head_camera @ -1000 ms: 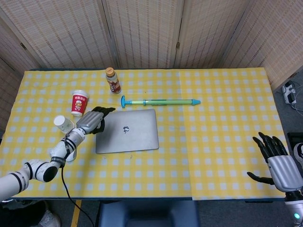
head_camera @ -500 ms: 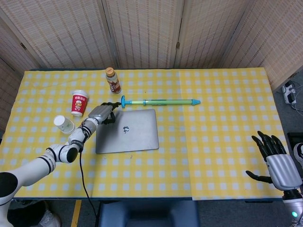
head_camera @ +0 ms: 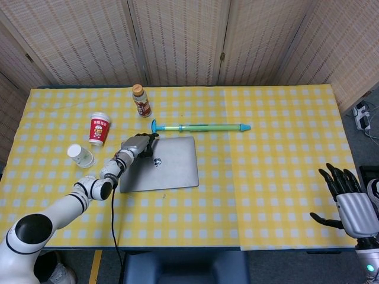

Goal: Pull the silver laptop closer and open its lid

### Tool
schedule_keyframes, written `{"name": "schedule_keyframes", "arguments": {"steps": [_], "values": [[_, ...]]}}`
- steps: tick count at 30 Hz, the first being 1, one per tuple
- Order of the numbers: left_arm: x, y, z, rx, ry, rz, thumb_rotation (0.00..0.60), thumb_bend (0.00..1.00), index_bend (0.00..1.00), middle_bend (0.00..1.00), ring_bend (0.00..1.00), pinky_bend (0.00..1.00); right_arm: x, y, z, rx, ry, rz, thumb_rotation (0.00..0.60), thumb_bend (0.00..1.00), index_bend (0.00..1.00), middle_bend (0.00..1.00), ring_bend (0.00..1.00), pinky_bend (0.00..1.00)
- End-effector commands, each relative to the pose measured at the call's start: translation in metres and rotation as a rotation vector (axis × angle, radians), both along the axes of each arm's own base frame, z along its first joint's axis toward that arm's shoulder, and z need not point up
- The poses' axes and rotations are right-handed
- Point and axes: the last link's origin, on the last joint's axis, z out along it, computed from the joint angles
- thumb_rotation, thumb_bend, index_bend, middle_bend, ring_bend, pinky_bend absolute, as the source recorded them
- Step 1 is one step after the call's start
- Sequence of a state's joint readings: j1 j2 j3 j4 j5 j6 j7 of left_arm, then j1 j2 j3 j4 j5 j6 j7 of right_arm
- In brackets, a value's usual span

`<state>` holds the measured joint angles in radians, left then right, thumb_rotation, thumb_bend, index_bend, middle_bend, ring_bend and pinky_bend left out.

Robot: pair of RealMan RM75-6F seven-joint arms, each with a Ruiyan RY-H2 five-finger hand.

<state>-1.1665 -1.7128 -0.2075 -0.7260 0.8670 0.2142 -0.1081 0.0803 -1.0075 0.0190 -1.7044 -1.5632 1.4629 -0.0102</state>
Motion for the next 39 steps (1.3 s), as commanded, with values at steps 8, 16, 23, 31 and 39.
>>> {"name": "schedule_keyframes", "arguments": {"steps": [8,16,23,31,39], "values": [[0.008,-0.007,-0.004,-0.006,-0.008,-0.056,0.395,1.0,0.01,0.2,0.06,0.0,-0.002,0.0,0.001,-0.008,0.0,-0.006,0.497,0.16,0.0,0.0,0.05,0.0],[0.01,-0.02,-0.001,-0.028,-0.006,-0.11,0.391,1.0,0.01,0.27,0.1,0.0,-0.004,0.001,0.002,-0.01,-0.006,-0.012,0.498,0.16,0.0,0.0,0.04,0.0],[0.011,-0.026,0.003,-0.009,-0.008,-0.148,0.38,1.0,0.01,0.24,0.06,0.0,-0.006,0.003,0.002,-0.01,-0.01,-0.01,0.497,0.16,0.0,0.0,0.04,0.0],[0.006,-0.012,0.004,0.051,0.025,-0.131,0.388,1.0,0.01,0.18,0.01,0.0,-0.008,0.006,0.003,-0.016,-0.01,-0.02,0.496,0.16,0.0,0.0,0.04,0.0],[-0.007,-0.008,-0.003,0.052,0.07,-0.092,0.399,1.0,0.03,0.17,0.01,0.0,-0.009,0.008,0.004,-0.021,-0.009,-0.029,0.498,0.16,0.0,0.0,0.04,0.0]]}}
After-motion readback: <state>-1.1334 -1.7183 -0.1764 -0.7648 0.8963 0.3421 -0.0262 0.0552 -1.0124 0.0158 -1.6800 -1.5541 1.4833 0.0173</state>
